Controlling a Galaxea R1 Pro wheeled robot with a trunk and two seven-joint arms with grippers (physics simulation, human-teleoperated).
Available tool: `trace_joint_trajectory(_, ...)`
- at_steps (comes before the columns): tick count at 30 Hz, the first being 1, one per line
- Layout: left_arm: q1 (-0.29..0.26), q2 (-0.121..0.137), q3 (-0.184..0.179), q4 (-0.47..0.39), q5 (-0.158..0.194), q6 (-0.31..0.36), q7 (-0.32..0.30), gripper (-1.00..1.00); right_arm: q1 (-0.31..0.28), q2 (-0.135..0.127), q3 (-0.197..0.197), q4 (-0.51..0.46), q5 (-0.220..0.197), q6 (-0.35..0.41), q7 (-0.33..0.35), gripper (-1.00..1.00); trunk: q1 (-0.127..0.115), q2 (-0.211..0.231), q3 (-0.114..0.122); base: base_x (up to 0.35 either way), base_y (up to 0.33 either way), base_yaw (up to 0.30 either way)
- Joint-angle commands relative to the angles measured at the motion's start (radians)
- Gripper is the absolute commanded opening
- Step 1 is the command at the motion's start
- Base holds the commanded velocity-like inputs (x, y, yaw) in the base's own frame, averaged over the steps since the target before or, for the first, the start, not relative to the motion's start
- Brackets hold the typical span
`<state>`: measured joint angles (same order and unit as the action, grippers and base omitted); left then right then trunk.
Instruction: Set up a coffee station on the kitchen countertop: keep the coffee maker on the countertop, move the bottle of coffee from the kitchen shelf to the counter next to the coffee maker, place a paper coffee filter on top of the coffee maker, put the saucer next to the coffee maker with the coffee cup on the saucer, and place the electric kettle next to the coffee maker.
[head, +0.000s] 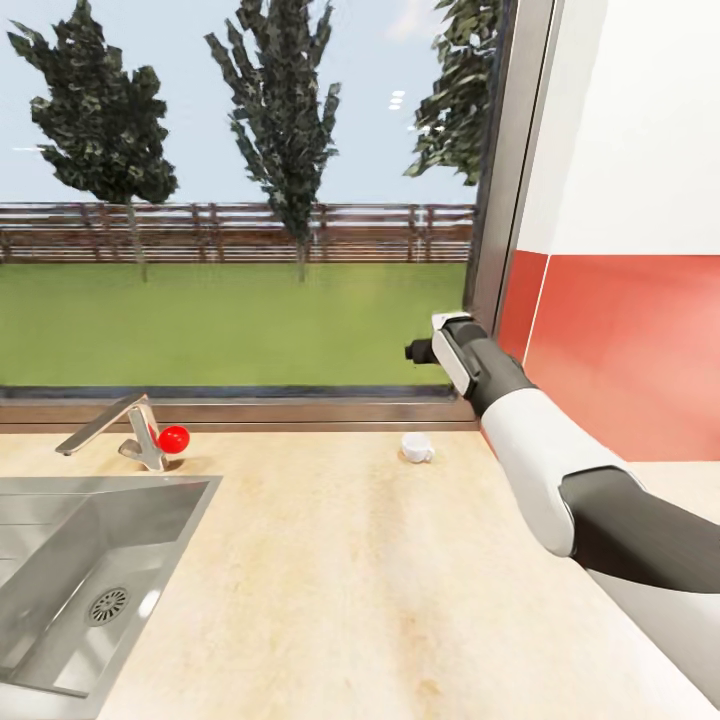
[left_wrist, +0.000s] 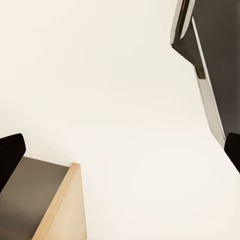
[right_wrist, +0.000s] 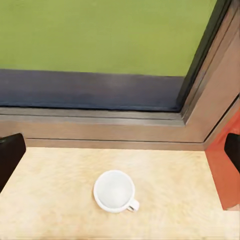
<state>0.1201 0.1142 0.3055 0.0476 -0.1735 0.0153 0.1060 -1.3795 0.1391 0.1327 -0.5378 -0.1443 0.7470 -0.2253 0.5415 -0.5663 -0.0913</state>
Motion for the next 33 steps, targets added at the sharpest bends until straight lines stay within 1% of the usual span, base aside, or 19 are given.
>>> trace_joint_trajectory(1,0.000,0.000,0.008,0.000,-0.011,0.002,0.003,1.00,-0.001,0.000,0.005,0.006,-0.011,0.003,-0.008,1.00,0.000,-0.002,-0.002,0.000,0.000,0.000)
trace_joint_trajectory(4,0.000,-0.001,0.007,0.000,-0.011,0.002,0.003,1.00,0.000,0.004,0.005,0.035,-0.010,0.003,-0.009,1.00,0.000,-0.002,-0.002,0.000,0.000,0.000)
trace_joint_trajectory(7,0.000,-0.001,0.007,0.000,-0.011,0.002,0.003,1.00,0.001,0.004,0.004,0.091,-0.010,0.003,-0.010,1.00,0.000,-0.002,-0.002,0.000,0.000,0.000)
trace_joint_trajectory(13,0.001,-0.002,0.007,0.000,-0.011,0.002,0.003,1.00,0.001,-0.001,0.004,0.116,-0.008,0.003,-0.012,1.00,0.000,-0.002,-0.002,0.000,0.000,0.000)
trace_joint_trajectory(17,0.008,-0.002,0.006,0.000,-0.011,0.002,0.002,1.00,0.001,-0.007,0.003,0.159,-0.009,-0.002,-0.012,1.00,0.000,-0.002,-0.002,0.000,0.000,0.000)
trace_joint_trajectory(19,0.015,-0.002,0.006,0.000,-0.011,0.002,0.003,1.00,0.001,-0.016,-0.005,0.199,-0.009,-0.024,-0.013,1.00,0.000,-0.002,-0.002,0.000,0.000,0.000)
trace_joint_trajectory(20,0.017,-0.002,0.006,0.000,-0.011,0.002,0.002,1.00,0.001,-0.018,-0.019,0.224,-0.009,-0.033,-0.014,1.00,0.000,-0.002,-0.002,0.000,0.000,0.000)
trace_joint_trajectory(23,0.018,-0.002,0.006,0.000,-0.011,0.002,0.003,1.00,0.001,-0.019,-0.027,0.240,-0.009,-0.038,-0.014,1.00,0.000,-0.002,-0.002,0.000,0.000,0.000)
trace_joint_trajectory(29,0.021,-0.001,0.006,0.000,-0.011,0.002,0.003,1.00,0.001,-0.019,-0.030,0.251,-0.008,-0.038,-0.015,1.00,0.000,-0.002,-0.002,0.000,0.000,0.000)
trace_joint_trajectory(33,0.034,0.001,0.006,0.000,-0.011,0.005,0.003,1.00,0.001,-0.019,-0.030,0.267,-0.009,-0.040,-0.015,1.00,0.000,-0.002,-0.002,0.074,0.000,0.000)
